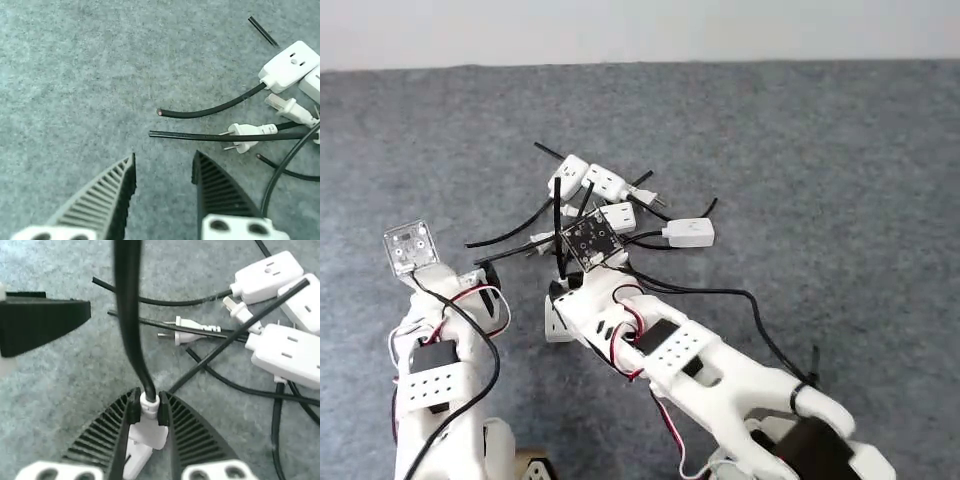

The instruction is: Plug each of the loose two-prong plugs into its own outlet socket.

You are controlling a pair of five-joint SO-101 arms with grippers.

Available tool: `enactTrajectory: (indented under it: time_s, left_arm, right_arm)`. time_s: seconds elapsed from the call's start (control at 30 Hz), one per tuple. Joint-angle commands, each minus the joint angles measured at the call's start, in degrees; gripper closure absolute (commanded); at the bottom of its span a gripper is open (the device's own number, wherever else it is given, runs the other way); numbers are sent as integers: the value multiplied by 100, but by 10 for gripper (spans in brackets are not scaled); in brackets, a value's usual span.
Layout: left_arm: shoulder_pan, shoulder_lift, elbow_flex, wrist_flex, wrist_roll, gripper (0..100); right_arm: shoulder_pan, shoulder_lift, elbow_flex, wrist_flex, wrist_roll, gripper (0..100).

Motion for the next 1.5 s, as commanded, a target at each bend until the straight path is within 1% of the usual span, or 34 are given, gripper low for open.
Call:
enactTrajectory:
  time_s: [0.0, 0.1, 0.3, 0.77, 1.0, 1.2, 1.3, 1.47]
  left_arm:
    - [-62, -97, -66, -149, 53, 828]
    - [-62, -97, -66, -149, 53, 828]
    - [-62, -97, -66, -149, 53, 829]
    - [-62, -97, -66, -158, 35, 830]
    - [-62, -97, -66, -158, 26, 830]
    - [-62, -97, -66, -149, 26, 830]
    - [-62, -97, -66, -149, 18, 830]
    - [-62, -97, -66, -149, 18, 830]
  right_arm:
    - [-92, 4, -378, -312, -70, 991]
    - [-189, 4, -387, -312, -79, 991]
    - [-171, 66, -422, -312, -422, 991]
    - [-154, 101, -440, -549, -422, 991]
    - [-4, 690, -835, -532, -422, 991]
    - [13, 708, -844, -505, -422, 991]
    - [22, 699, -818, -470, -422, 991]
    - [22, 426, -738, -92, -422, 991]
